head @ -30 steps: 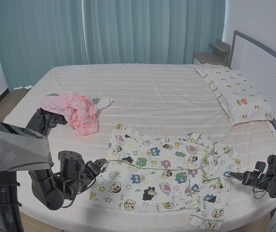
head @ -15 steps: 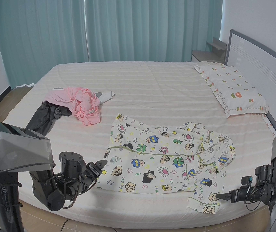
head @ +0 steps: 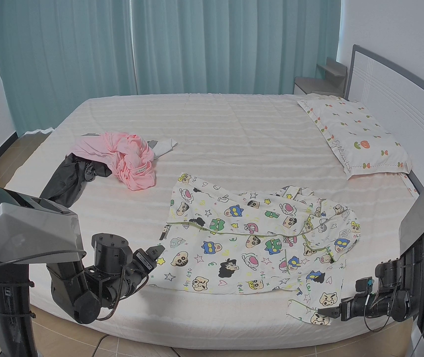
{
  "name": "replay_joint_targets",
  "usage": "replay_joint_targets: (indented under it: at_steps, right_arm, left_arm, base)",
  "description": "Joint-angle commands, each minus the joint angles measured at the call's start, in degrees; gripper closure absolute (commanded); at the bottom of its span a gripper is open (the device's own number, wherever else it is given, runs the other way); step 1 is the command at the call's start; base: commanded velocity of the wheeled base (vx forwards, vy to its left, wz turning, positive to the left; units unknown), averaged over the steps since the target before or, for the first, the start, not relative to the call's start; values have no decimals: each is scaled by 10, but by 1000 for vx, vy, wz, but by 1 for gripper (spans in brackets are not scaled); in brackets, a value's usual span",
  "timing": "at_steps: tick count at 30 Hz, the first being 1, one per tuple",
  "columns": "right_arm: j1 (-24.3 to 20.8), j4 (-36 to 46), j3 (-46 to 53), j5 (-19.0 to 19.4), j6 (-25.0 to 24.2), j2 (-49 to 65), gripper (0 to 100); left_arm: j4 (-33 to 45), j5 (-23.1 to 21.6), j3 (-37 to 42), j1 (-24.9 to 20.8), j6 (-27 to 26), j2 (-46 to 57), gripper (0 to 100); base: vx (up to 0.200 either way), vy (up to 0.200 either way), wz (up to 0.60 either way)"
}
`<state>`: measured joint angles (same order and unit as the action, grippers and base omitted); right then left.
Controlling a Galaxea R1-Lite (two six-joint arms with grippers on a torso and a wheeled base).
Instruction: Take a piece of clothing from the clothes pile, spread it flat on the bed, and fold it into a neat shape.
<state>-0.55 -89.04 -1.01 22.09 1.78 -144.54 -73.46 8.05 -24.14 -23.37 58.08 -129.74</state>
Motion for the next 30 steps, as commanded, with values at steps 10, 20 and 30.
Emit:
replay_joint_targets:
  at_steps: [10, 20, 30]
  right_arm:
    - [-25, -10, 10, -44, -1, -20, 100]
    - [50, -10, 10, -43, 6, 33, 100]
    - [58, 178, 10, -43, 74, 106, 100]
  left_arm:
    - [0, 0, 0, 1, 0, -2, 0]
    - [0, 0, 0, 0, -1, -2, 0]
    - [0, 0, 1, 0, -1, -2, 0]
  base:
    - [0, 0, 0]
    - [0, 0, 0]
    - [0, 0, 0]
